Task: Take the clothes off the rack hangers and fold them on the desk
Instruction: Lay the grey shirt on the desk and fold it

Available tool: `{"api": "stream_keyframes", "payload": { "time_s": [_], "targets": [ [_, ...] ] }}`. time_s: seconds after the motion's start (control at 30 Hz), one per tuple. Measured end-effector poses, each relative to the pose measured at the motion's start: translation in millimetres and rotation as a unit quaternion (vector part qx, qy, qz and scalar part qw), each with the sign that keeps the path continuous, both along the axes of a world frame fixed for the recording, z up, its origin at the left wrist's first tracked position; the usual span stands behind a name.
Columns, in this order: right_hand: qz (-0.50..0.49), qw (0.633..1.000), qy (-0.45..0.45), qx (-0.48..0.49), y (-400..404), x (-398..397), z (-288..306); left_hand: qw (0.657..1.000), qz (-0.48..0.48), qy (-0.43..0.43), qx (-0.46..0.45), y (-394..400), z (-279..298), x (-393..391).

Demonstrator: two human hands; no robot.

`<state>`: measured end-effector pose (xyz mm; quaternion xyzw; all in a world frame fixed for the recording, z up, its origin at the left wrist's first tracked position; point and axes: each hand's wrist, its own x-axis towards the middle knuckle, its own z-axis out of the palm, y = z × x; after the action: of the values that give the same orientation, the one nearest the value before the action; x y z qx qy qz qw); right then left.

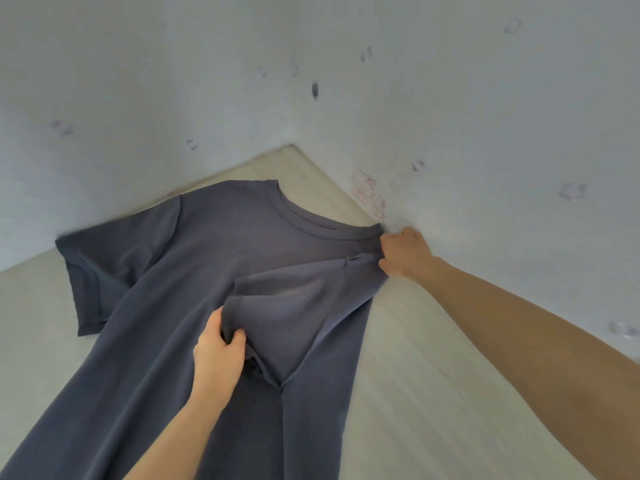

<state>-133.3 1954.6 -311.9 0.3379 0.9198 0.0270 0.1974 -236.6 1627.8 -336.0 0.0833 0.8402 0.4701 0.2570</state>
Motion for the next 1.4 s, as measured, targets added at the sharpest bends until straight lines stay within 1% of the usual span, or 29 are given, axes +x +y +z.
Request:
{"api": "stream_keyframes", "payload": {
  "time_s": [0.07, 0.13, 0.17, 0.2, 0.3, 0.33, 0.37, 0.4, 0.47, 0.5, 0.57, 0.63, 0.7, 0.77, 0.83, 0.9, 0.97, 1.03, 1.1, 1.17, 1.27, 1.4],
  "targets": [
    [-0.016, 1.0, -0.006, 0.022, -4.3, 0.7, -3.2, 0.998, 0.013, -0.021, -0.062, -3.2, -0.3, -0.8],
    [0.0, 0.999, 0.024, 0.029, -14.1, -7.3, -4.4, 0.995, 0.015, -0.041, -0.092, -4.3, -2.9, -0.7],
    [0.018, 0.999, 0.047, 0.014, -20.5, -13.4, -4.2, 0.994, 0.009, -0.045, -0.102, -4.5, -2.5, 0.2],
    [0.039, 0.997, 0.071, -0.017, -28.3, -22.3, -4.5, 0.993, 0.006, -0.049, -0.109, -5.7, -2.5, 0.2],
    [0.076, 0.977, 0.119, -0.161, -57.3, -49.1, -5.8, 0.991, 0.008, -0.086, -0.099, -9.3, -7.4, -2.2],
    [0.081, 0.969, 0.124, -0.199, -68.2, -57.6, -7.5, 0.992, 0.009, -0.091, -0.091, -12.5, -14.2, -5.7],
    [0.083, 0.964, 0.119, -0.221, -77.4, -64.3, -8.8, 0.991, 0.0, -0.094, -0.092, -12.3, -9.3, -6.8],
    [0.088, 0.965, 0.103, -0.227, -85.7, -70.5, -11.1, 0.991, -0.008, -0.095, -0.092, -13.7, -8.4, -8.2],
    [0.102, 0.971, 0.071, -0.206, -95.1, -79.3, -16.0, 0.991, -0.023, -0.085, -0.097, -14.6, -2.3, -8.8],
    [0.102, 0.973, 0.072, -0.196, -98.2, -84.5, -17.5, 0.992, -0.028, -0.079, -0.098, -17.1, -1.6, -10.3],
    [0.079, 0.975, 0.11, -0.175, -96.9, -88.6, -17.6, 0.993, -0.032, -0.065, -0.098, -18.6, -0.9, -12.6],
    [0.064, 0.979, 0.139, -0.137, -92.6, -90.6, -15.9, 0.994, -0.028, -0.026, -0.102, -21.2, 0.7, -16.0],
    [0.061, 0.985, 0.117, -0.108, -88.8, -89.3, -12.7, 0.994, -0.027, 0.01, -0.109, -23.0, 0.8, -18.7],
    [0.068, 0.988, 0.104, -0.094, -89.1, -86.2, -11.7, 0.993, -0.028, 0.03, -0.113, -27.0, 0.9, -15.3],
    [0.083, 0.986, 0.125, -0.073, -94.6, -81.8, -8.8, 0.991, -0.034, 0.054, -0.12, -32.4, 2.2, -6.1],
    [0.124, 0.98, 0.156, -0.031, -103.1, -75.7, -4.5, 0.988, -0.036, 0.069, -0.135, -36.0, 5.7, 6.0],
    [0.185, 0.965, 0.184, -0.017, -117.5, -65.1, -0.2, 0.989, -0.023, 0.066, -0.128, -42.8, 9.3, 19.4],
    [0.261, 0.943, 0.197, -0.054, -136.9, -48.7, 1.6, 0.992, -0.002, 0.06, -0.115, -56.0, 14.6, 34.8],
    [0.334, 0.921, 0.169, -0.111, -160.4, -26.9, 2.0, 0.991, -0.002, 0.063, -0.118, -73.4, 21.0, 56.0],
    [0.389, 0.901, 0.133, -0.14, -181.0, -7.1, 0.5, 0.989, -0.04, 0.056, -0.13, -87.4, 22.8, 77.8],
    [0.48, 0.859, 0.102, -0.149, -214.0, 24.8, -0.2, 0.981, -0.119, 0.031, -0.153, -110.5, 23.3, 118.0],
    [0.551, 0.819, 0.067, -0.144, -242.7, 57.8, 3.4, 0.974, -0.151, 0.007, -0.171, -131.7, 18.7, 164.2]
  ]
}}
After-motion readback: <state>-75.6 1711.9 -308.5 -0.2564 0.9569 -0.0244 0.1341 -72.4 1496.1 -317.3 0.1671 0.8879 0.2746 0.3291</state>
